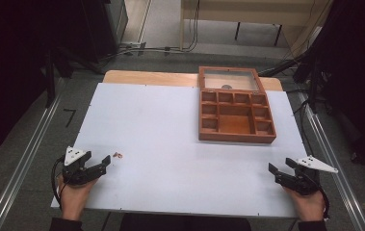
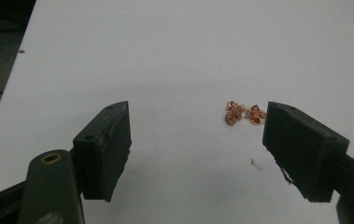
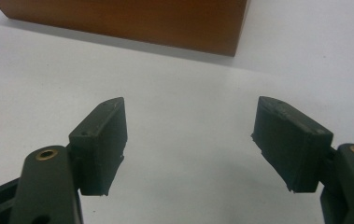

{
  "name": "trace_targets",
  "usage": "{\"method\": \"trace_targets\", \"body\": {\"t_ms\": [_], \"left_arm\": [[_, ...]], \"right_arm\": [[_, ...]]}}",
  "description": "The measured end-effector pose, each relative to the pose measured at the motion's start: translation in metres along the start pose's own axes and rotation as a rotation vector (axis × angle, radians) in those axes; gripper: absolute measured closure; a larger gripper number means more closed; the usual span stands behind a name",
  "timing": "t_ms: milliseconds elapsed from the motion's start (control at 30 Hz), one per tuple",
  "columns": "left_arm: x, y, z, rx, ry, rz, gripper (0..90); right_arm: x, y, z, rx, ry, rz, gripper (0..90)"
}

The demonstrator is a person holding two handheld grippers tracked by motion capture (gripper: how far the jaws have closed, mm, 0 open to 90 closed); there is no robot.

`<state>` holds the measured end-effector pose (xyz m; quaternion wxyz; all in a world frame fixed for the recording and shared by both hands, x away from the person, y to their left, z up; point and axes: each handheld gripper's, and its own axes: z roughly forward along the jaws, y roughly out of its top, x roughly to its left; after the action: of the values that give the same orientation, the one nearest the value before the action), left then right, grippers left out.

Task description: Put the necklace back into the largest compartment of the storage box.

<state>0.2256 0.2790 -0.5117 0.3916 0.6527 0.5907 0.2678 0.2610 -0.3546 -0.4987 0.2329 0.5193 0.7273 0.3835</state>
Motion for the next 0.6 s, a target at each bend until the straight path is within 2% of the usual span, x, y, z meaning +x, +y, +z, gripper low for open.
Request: {"method": "trace_targets", "body": {"t_ms": [600], "left_arm": [[-0.0051,0.0031,0.0072,0.018,-0.021,0.008,24.3]], "right_arm": [[0.0010,-0.0004,0.0014,0.008,0.004,-0.001,24.5]]}}
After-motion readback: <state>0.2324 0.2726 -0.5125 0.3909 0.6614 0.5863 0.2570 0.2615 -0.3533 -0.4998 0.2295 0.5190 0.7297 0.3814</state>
